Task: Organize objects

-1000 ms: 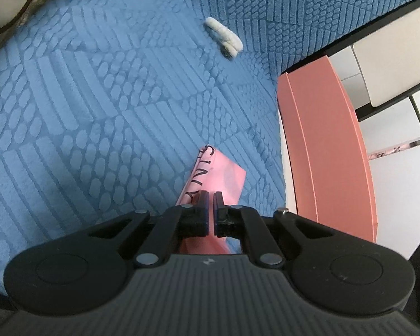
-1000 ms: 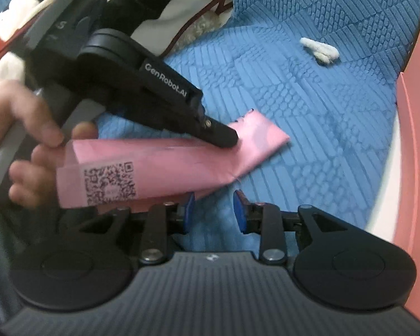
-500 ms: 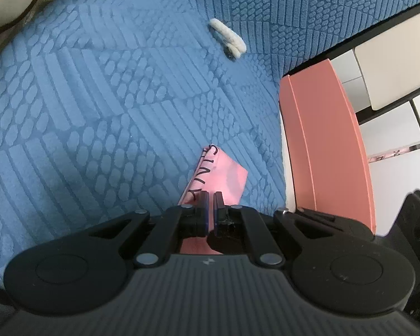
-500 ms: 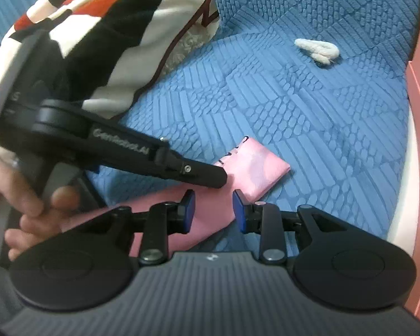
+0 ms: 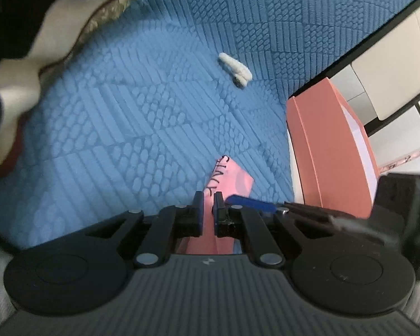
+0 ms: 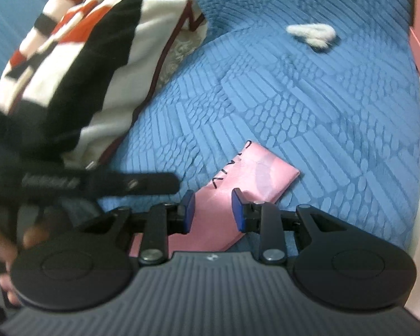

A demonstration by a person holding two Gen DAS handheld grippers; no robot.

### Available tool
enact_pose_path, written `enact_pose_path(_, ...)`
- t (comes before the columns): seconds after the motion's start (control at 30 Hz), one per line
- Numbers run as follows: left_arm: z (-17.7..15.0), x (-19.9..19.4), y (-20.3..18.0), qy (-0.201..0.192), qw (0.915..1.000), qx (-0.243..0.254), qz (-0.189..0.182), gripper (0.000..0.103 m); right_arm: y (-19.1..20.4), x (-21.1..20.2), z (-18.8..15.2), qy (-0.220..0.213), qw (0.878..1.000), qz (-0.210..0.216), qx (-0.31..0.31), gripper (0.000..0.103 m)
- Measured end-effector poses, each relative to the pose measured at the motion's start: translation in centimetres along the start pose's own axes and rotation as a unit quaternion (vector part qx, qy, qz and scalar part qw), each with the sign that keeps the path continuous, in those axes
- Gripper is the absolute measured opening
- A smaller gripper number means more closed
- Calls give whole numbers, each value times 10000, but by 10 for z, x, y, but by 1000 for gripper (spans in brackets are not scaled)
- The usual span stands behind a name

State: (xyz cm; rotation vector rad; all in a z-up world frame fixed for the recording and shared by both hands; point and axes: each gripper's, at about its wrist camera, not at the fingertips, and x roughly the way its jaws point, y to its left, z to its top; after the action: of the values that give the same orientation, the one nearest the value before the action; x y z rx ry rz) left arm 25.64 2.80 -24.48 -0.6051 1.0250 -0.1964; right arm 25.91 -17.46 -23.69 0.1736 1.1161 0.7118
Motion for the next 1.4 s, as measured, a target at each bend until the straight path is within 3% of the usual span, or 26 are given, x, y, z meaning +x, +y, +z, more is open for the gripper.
enact_pose_path(0.2, -16, 8, -16, 222, 9977, 577, 295, 7, -19, -2, 0, -191, 9963, 275, 789, 30)
enact_pose_path(0.43, -28, 19, -24, 307, 9912, 1010, 798, 7, -19, -9, 8, -557, 9952, 61, 799, 31)
enact_pose_path(0.63, -28, 17, -22, 272, 9909, 954, 904, 7, -33, -19, 19, -884, 9907, -301, 987, 35)
enact_pose_path(0.7, -29, 16, -22, 252, 9908, 923, 955, 7, -41, -20, 20, -882, 9888, -308, 1166, 43)
enact_pose_path(0.77, -28, 16, -21, 241, 9908, 870, 1007, 7, -46, -17, 19, -772, 9876, -306, 1332, 43)
enact_pose_path(0.97, -27, 16, -18, 228, 9907, 823, 1056, 7, -55, -5, 14, -588, 9818, 181, 1798, 42)
enact_pose_path(1.07, -27, 16, -19, 211, 9900, 867, 1093, 7, -52, -3, 16, -537, 9819, 268, 1797, 37)
enact_pose_path(1.13, -27, 16, -19, 195, 9898, 876, 1105, 7, -50, -2, 16, -482, 9831, 240, 1752, 25)
enact_pose_path(1.4, -28, 16, -28, 98, 9887, 1159, 947, 7, -45, -5, 16, -485, 9849, 185, 1650, 19)
